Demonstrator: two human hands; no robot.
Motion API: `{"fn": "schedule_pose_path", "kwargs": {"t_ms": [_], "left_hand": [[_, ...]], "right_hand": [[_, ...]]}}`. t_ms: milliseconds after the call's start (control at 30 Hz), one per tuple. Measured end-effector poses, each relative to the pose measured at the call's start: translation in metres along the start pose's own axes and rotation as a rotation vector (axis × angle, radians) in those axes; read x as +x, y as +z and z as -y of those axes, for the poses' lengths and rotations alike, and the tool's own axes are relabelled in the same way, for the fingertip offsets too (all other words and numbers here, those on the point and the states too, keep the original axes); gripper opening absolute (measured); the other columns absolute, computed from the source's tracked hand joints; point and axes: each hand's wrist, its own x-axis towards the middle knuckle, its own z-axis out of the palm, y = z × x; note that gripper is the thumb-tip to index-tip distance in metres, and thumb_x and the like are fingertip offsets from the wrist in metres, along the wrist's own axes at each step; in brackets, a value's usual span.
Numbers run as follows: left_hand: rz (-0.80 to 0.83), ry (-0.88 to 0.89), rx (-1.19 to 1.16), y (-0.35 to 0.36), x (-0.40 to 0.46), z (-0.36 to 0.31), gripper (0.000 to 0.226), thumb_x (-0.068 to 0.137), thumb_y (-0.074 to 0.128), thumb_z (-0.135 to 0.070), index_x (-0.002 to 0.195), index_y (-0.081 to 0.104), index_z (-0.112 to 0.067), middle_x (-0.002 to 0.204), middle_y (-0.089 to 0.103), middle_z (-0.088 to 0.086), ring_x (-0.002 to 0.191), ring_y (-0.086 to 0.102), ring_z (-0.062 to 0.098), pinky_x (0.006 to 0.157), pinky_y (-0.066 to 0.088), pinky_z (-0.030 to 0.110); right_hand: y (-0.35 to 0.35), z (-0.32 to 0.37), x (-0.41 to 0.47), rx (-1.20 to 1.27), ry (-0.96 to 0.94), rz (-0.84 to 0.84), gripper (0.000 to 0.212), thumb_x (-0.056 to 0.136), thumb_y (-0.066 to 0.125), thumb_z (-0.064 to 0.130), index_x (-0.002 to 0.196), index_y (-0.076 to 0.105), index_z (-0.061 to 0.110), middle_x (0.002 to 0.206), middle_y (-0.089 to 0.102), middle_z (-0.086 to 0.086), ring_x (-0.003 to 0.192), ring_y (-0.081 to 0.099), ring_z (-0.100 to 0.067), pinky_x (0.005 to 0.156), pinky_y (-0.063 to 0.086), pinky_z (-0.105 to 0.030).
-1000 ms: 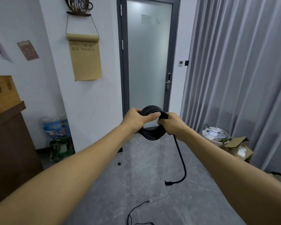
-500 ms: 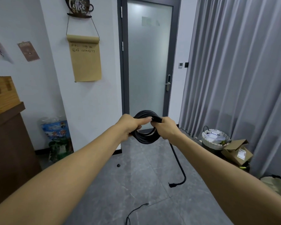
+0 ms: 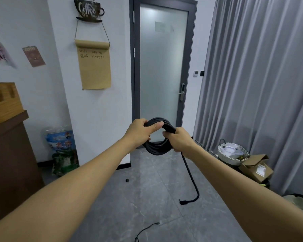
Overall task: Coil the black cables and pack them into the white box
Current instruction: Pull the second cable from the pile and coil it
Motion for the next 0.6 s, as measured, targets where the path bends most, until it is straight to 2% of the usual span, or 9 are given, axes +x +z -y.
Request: {"fn": "schedule_pose_path", "kwargs": {"t_ms": [67,133,200,267,333,433,533,600], "left_hand": [[0.005,0.01,-0.026,-0.002,0.001,0.0,0.046,0.083,0.065,-0.043,0.097,0.059,0.001,0.065,0.047,0.003,0.058,0.047,0.016,0.047,0.04,0.013],[0.015,-0.006,-0.042,-0.006,0.001,0.0,0.046,0.082,0.067,-0.042,0.097,0.06,0.0,0.063,0.045,0.002,0.056,0.045,0.015,0.053,0.041,0.019],[0.025,-0.04,-0.038,-0.012,0.001,0.0,0.044,0.081,0.069,-0.041,0.096,0.06,-0.001,0.063,0.045,0.002,0.055,0.044,0.015,0.056,0.041,0.023],[0.052,-0.079,-0.026,-0.018,0.0,0.002,0.041,0.081,0.07,-0.04,0.091,0.058,-0.002,0.064,0.042,0.004,0.057,0.042,0.017,0.055,0.039,0.023],[0.102,-0.105,-0.023,-0.021,-0.003,0.001,0.037,0.082,0.069,-0.038,0.087,0.052,-0.005,0.066,0.038,0.006,0.059,0.039,0.019,0.05,0.039,0.02],[0.172,-0.098,-0.023,-0.022,-0.004,-0.003,0.033,0.084,0.068,-0.034,0.084,0.05,-0.007,0.067,0.034,0.005,0.06,0.036,0.018,0.046,0.039,0.014],[0.195,-0.093,0.0,-0.025,-0.006,-0.008,0.032,0.085,0.067,-0.034,0.075,0.05,-0.009,0.067,0.034,0.005,0.059,0.037,0.017,0.053,0.039,0.019],[0.177,-0.103,0.011,-0.028,-0.004,-0.007,0.033,0.085,0.067,-0.035,0.071,0.048,-0.011,0.068,0.033,0.005,0.061,0.037,0.018,0.057,0.038,0.022]], "right_hand": [[-0.004,0.002,0.0,-0.028,-0.015,0.052,0.033,0.093,0.052,0.028,0.065,0.043,0.013,0.054,0.035,-0.001,0.045,0.029,-0.014,0.042,0.026,-0.024],[-0.008,0.001,-0.002,-0.079,-0.05,0.113,0.034,0.09,0.056,0.04,0.07,0.046,0.014,0.056,0.038,0.001,0.046,0.033,-0.013,0.044,0.027,-0.023],[-0.017,0.002,-0.006,-0.145,-0.124,0.115,0.035,0.085,0.061,0.049,0.089,0.054,0.015,0.067,0.049,0.004,0.055,0.045,-0.01,0.049,0.034,-0.021],[-0.029,0.007,-0.009,-0.178,-0.252,0.077,0.035,0.082,0.066,0.046,0.1,0.058,0.017,0.079,0.057,0.005,0.07,0.055,-0.013,0.06,0.046,-0.025],[-0.042,0.016,-0.007,-0.222,-0.387,0.031,0.019,0.081,0.071,0.034,0.087,0.065,0.017,0.077,0.063,0.003,0.072,0.057,-0.017,0.07,0.05,-0.033],[-0.053,0.031,-0.003,-0.262,-0.476,-0.022,0.011,0.081,0.072,0.027,0.072,0.067,0.021,0.066,0.061,-0.003,0.058,0.045,-0.014,0.061,0.043,-0.031],[-0.056,0.037,-0.001,-0.261,-0.5,-0.011,0.013,0.081,0.072,0.026,0.069,0.066,0.025,0.058,0.058,0.008,0.052,0.041,-0.007,0.06,0.042,-0.028],[-0.055,0.036,-0.001,-0.287,-0.483,0.044,0.01,0.082,0.071,0.025,0.073,0.067,0.021,0.057,0.061,0.014,0.053,0.048,-0.005,0.065,0.048,-0.031]]}}
